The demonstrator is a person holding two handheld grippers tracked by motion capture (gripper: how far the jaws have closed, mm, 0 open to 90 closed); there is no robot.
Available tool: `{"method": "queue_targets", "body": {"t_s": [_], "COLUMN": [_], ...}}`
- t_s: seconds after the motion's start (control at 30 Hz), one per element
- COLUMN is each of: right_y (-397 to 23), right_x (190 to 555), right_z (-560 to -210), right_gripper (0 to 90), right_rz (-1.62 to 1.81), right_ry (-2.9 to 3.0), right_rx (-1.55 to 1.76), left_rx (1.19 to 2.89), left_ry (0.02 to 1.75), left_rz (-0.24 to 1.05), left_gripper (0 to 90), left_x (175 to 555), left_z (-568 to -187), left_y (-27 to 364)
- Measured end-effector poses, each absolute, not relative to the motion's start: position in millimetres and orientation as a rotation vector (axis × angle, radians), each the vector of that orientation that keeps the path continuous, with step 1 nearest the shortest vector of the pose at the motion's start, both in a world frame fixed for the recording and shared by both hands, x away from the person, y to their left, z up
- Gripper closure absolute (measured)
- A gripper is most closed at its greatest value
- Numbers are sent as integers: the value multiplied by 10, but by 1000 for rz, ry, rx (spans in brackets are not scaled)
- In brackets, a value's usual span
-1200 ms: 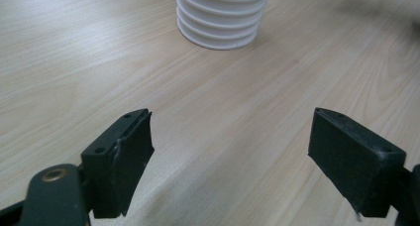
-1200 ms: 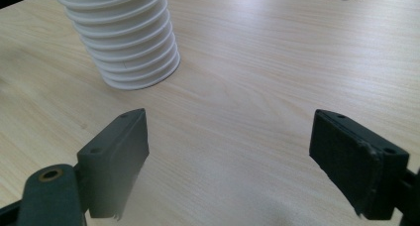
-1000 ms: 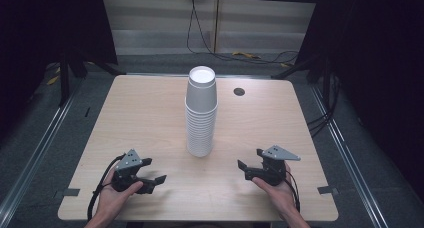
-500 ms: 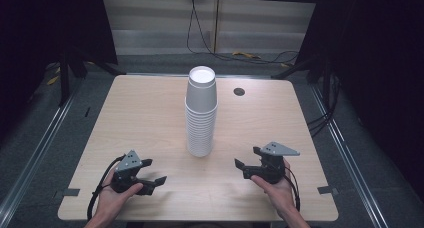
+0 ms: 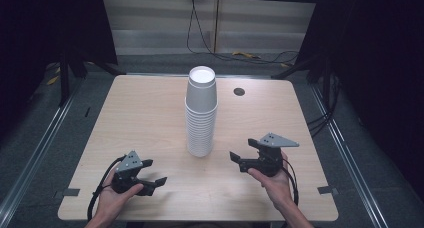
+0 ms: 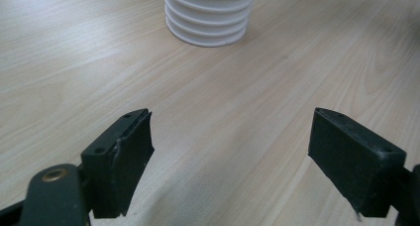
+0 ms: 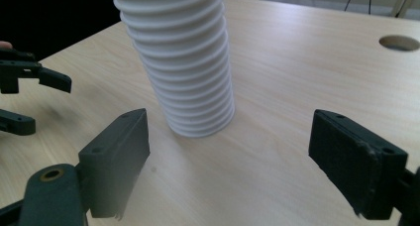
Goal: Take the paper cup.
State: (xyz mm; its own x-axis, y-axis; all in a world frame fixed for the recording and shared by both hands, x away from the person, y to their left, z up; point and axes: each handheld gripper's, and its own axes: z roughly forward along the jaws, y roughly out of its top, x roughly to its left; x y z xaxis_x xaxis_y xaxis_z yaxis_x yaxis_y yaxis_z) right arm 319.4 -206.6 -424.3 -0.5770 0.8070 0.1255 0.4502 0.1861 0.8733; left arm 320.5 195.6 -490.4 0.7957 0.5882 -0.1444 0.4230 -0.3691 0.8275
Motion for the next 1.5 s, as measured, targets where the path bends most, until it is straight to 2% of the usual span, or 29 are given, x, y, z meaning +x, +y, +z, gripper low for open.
{"method": "queue_targets", "body": {"t_s": [1.03, 1.5], "right_y": [-1911, -1644], "right_x": [3578, 3795], "right_z": [-3525, -3211], "right_gripper": [165, 141], "right_rz": [1471, 1523], "right_ry": [2149, 2179], "right_rx": [1018, 919], "left_rx": [1995, 2001], "left_ry": [795, 764], "left_rz": [233, 213], "left_gripper": [175, 174], "left_x": [3138, 3165], "left_z": [-4912, -4911], "left_y": [2039, 2013]}}
